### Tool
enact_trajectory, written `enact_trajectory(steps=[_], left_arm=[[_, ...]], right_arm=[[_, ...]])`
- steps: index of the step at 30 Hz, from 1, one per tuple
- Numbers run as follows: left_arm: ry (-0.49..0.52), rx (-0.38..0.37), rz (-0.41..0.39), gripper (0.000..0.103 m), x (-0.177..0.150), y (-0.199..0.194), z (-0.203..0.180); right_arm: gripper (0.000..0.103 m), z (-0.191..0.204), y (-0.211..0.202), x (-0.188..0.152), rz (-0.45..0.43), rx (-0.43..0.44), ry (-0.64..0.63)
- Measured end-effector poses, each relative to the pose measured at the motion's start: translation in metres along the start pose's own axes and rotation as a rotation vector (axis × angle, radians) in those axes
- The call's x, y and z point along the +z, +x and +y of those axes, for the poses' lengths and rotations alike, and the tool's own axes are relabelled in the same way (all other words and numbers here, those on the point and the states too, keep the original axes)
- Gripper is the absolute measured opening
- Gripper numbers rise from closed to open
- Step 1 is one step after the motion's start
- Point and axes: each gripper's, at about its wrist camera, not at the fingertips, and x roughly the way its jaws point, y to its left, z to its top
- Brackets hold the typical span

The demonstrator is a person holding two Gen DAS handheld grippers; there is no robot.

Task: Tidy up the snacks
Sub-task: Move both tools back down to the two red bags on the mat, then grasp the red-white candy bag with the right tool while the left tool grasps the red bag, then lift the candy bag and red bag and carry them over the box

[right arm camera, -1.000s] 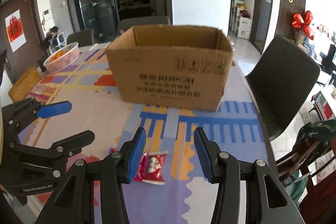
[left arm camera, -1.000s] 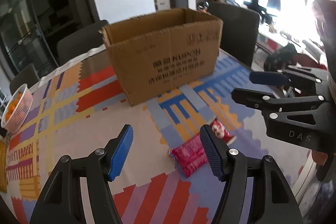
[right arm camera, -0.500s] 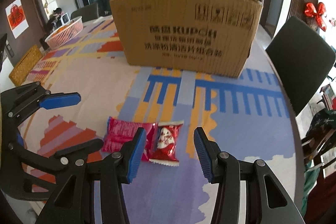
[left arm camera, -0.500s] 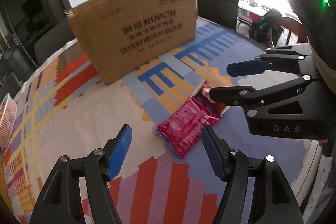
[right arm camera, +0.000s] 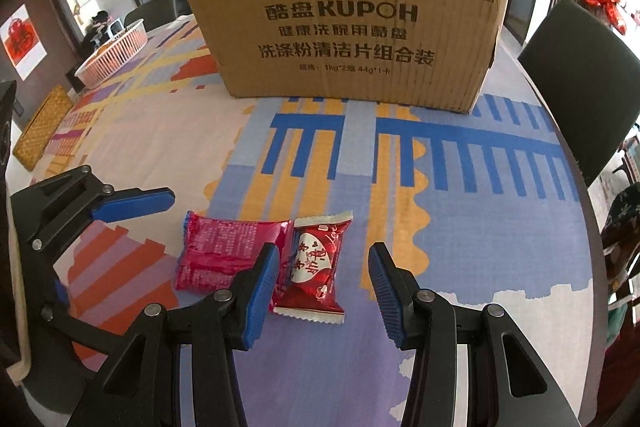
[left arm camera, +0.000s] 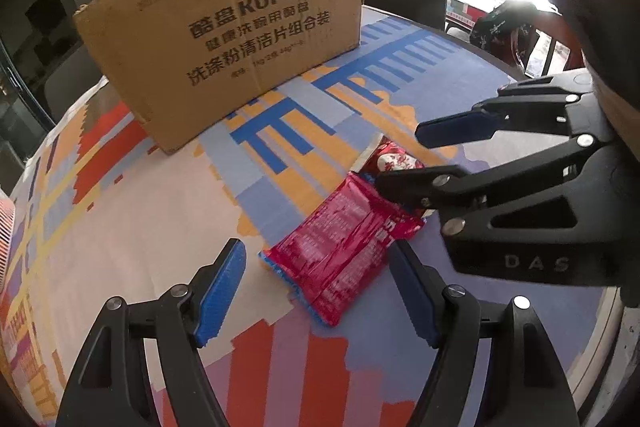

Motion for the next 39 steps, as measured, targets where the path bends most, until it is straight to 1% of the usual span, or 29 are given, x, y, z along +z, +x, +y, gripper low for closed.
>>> enact_trajectory(steps=[3,5,9,10,12,13,14,15,16,17,21,26,29,33,36,39], left_arm=[[-0.021,-0.012,0.005,0.074,0.003,0.005,0.003],[-0.033,-0.022,0.004,0.074,0.004,0.006,0.004],[-0.025,-0.025,0.004,0.073,0.006,0.008,0.001],[-0.024,-0.025,0.008,0.071,0.006,0.009,0.0],[-0.039,-0.045,0.016,0.065,0.005,0.012,0.0],[-0.05,-0.047,0.02,0.064,0.005,0.012,0.001],[-0.06,-0.046,0.02,0.059,0.003,0.013,0.002],[-0.074,-0.062,0.018,0.052,0.002,0.012,0.003],[-0.089,-0.08,0.018,0.048,0.0,0.011,0.004],[-0.108,-0.087,0.016,0.046,-0.001,0.01,0.006],[-0.156,-0.082,0.015,0.041,-0.002,0.01,0.008],[-0.236,-0.071,0.018,0.041,0.0,0.007,0.012],[-0.292,-0.063,-0.001,0.041,0.0,0.002,0.016],[-0.34,-0.058,-0.042,0.041,0.001,-0.013,0.022],[-0.36,-0.042,-0.059,0.041,0.002,-0.021,0.024],[-0.367,-0.039,-0.063,0.041,0.002,-0.025,0.024]], right_arm=[[0.043,-0.002,0.006,0.001,0.013,-0.002,0.006],[0.043,-0.005,0.008,0.001,0.022,-0.009,0.016],[0.036,-0.011,0.01,-0.001,0.024,-0.013,0.029],[0.035,-0.012,0.01,-0.001,0.024,-0.013,0.028],[0.034,-0.013,0.01,-0.001,0.023,-0.013,0.027],[0.034,-0.013,0.01,0.0,0.022,-0.014,0.025],[0.034,-0.012,0.011,0.001,0.021,-0.015,0.022],[0.033,-0.013,0.01,0.001,0.02,-0.016,0.021],[0.033,-0.013,0.011,0.001,0.019,-0.018,0.019],[0.031,-0.013,0.01,0.0,0.019,-0.02,0.017],[0.025,-0.014,0.009,-0.001,0.016,-0.034,0.018],[0.024,-0.016,0.008,-0.003,0.013,-0.023,0.036],[0.024,-0.019,0.005,-0.005,0.01,-0.014,0.054],[0.024,-0.022,-0.002,-0.006,-0.002,-0.008,0.075],[0.023,-0.019,-0.011,-0.006,-0.021,-0.01,0.066],[0.023,-0.016,-0.012,-0.007,-0.018,-0.018,0.05]])
